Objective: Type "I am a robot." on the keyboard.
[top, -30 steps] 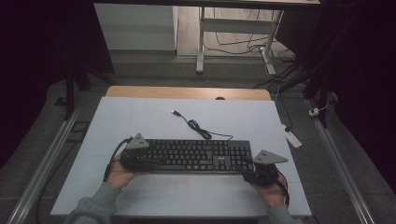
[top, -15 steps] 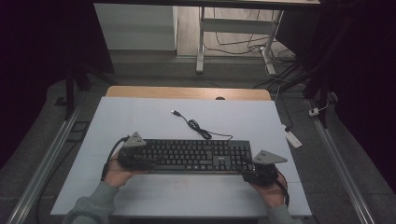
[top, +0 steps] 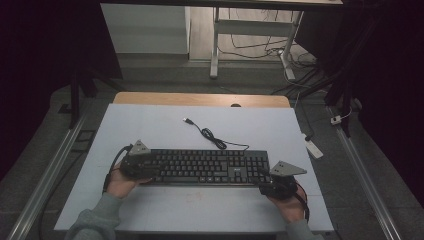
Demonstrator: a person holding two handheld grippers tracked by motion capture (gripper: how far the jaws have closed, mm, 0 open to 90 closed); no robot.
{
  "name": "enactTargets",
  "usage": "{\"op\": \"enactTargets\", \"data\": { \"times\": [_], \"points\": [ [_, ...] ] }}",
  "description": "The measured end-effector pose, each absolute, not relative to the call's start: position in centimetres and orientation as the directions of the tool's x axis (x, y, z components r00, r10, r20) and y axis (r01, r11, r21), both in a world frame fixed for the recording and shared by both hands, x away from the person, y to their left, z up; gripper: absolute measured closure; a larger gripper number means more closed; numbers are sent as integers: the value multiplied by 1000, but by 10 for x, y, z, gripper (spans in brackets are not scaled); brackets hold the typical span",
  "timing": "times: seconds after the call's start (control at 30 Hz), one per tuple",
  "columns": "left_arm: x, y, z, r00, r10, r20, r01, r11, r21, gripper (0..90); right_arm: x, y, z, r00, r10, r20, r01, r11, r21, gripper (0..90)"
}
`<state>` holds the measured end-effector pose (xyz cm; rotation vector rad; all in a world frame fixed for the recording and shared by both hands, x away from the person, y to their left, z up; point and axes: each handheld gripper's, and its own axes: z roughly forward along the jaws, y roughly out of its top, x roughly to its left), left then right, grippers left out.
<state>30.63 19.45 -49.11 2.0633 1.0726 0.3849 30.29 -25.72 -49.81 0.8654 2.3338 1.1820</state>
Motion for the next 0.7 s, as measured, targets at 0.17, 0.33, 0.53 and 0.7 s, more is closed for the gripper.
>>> {"op": "enactTargets", "data": {
  "times": [0.17, 0.33, 0.53, 0.7],
  "points": [
    [309, 200, -495, 592, 803, -74, 581, -361, 729, 602, 303, -258, -498, -736, 675, -60, 351, 455, 818, 520],
    [310, 203, -499, 595, 801, -62, 587, -381, 714, 770, 303, -257, -498, -736, 674, -62, 350, 458, 817, 519],
    [312, 204, -503, 597, 800, -55, 598, -398, 696, 887, 303, -257, -498, -738, 672, -62, 348, 458, 818, 519],
    [314, 204, -509, 589, 807, -42, 614, -413, 672, 889, 303, -257, -499, -739, 671, -64, 348, 461, 816, 518]
  ]
}}
